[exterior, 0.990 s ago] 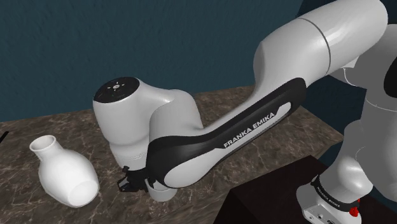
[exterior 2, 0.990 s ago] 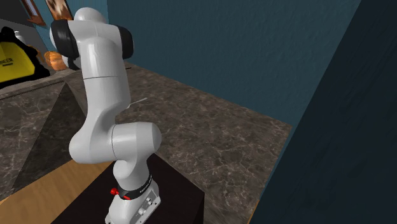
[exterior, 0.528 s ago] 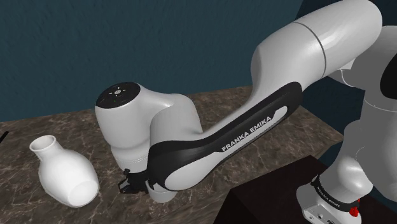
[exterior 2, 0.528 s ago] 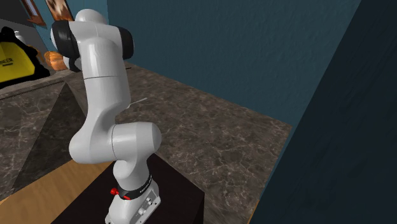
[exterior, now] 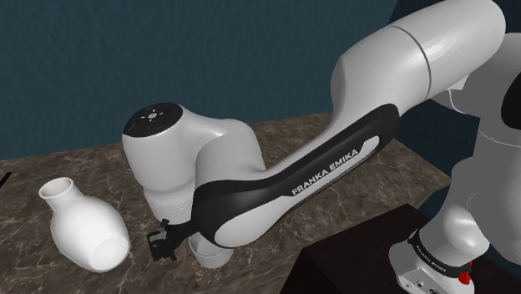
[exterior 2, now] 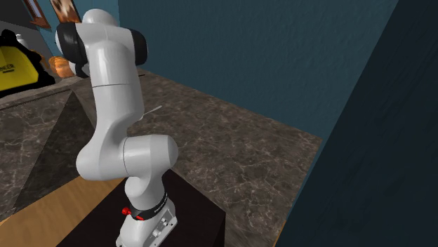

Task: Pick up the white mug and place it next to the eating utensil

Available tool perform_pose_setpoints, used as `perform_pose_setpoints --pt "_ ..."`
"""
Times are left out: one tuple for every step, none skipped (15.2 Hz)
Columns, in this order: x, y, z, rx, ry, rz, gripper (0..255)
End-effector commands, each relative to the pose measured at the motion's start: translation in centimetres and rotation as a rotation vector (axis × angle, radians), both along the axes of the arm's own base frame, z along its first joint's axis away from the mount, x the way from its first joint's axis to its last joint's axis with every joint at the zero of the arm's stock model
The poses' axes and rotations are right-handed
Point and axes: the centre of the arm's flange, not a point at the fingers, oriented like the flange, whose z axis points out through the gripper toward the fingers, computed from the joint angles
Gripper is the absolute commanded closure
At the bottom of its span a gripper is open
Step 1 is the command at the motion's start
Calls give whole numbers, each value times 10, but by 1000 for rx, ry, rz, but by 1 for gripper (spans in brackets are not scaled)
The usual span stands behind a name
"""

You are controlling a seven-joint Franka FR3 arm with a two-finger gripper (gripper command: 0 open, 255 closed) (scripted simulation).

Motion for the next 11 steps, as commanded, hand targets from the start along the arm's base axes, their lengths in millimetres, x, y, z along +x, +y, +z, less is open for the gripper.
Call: perform_pose_setpoints --pt "-1 0 19 0 0 0 0" --pt "-1 1 33 0 0 0 0" --pt "-1 1 43 0 0 0 0" --pt "-1 1 43 0 0 0 0" --pt "-1 1 43 0 0 0 0" --pt "-1 1 43 0 0 0 0" --pt "-1 1 43 0 0 0 0" --pt "-1 1 43 0 0 0 0" --pt "-1 1 43 0 0 0 0" --pt "-1 1 43 0 0 0 0" --pt "-1 1 43 0 0 0 0"
